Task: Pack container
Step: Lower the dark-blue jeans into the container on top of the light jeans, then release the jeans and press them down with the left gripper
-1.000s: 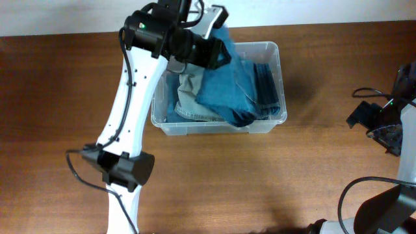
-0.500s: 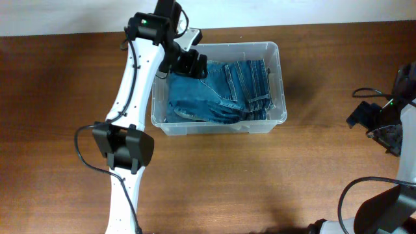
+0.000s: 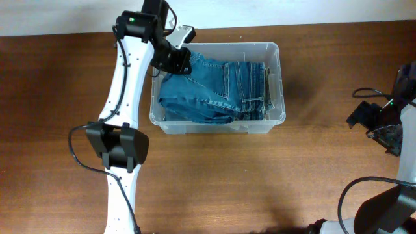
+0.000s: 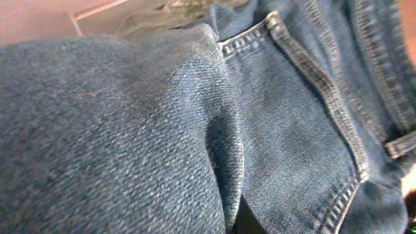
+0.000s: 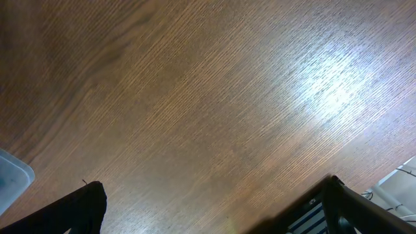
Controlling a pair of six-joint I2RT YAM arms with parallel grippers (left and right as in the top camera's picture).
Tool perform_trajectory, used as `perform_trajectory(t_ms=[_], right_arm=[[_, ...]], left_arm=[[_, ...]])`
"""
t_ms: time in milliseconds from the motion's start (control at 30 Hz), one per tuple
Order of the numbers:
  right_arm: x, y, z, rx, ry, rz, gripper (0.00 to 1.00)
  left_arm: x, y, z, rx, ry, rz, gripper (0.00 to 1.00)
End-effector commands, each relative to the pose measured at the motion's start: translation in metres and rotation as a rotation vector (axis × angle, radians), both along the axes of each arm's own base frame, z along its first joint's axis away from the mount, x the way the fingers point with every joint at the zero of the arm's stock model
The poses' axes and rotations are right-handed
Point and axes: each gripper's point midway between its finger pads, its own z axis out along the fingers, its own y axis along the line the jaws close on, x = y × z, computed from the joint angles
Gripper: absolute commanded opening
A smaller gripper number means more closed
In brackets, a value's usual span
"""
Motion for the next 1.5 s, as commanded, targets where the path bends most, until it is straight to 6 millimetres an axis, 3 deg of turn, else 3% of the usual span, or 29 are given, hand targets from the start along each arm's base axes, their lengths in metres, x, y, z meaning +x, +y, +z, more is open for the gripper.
perform_trajectory(t_ms=[0, 200, 267, 433, 633, 667, 800, 933, 1033, 1233, 1467], right_arm=[[0.0, 0.0, 0.0, -0.001, 0.0, -0.009, 0.98], [0.0, 0.0, 0.0, -0.001, -0.001, -0.009, 0.98], [0.0, 0.0, 0.0, -0.001, 0.0, -0.009, 0.99], [0.0, 0.0, 0.0, -0.001, 0.0, -0.009, 0.99], [0.0, 0.0, 0.0, -0.001, 0.0, -0.009, 0.98], [0.0, 0.0, 0.0, -0.001, 0.0, -0.009, 0.98], [0.0, 0.0, 0.0, -0.001, 0.0, -0.009, 0.98], [0.0, 0.0, 0.0, -0.001, 0.0, -0.009, 0.98], [0.0, 0.0, 0.0, -0.001, 0.0, -0.009, 0.98], [0.0, 0.0, 0.0, -0.001, 0.0, -0.009, 0.99], [0.0, 0.0, 0.0, -0.001, 0.0, -0.009, 0.98]], left_arm=[[0.0, -0.021, 0.038, -0.14, -0.085, -0.08, 0.01], [-0.015, -0.044, 0.09, -0.228, -0.193, -0.154, 0.01], [-0.019, -0.047, 0.097, -0.225, -0.222, -0.187, 0.01], [-0.017, -0.044, 0.08, -0.184, -0.193, -0.184, 0.01], [-0.011, -0.038, 0.048, -0.12, -0.128, -0.161, 0.15], [-0.011, -0.037, 0.043, -0.109, -0.118, -0.157, 0.25], [-0.002, -0.023, 0.028, -0.022, -0.1, -0.091, 0.99], [0.006, -0.004, 0.024, 0.09, -0.134, -0.054, 1.0], [0.009, 0.0, 0.036, 0.098, -0.176, -0.043, 0.99], [0.014, 0.003, 0.097, 0.057, -0.354, -0.008, 0.99], [0.012, 0.044, 0.149, 0.174, -0.481, 0.222, 0.99]])
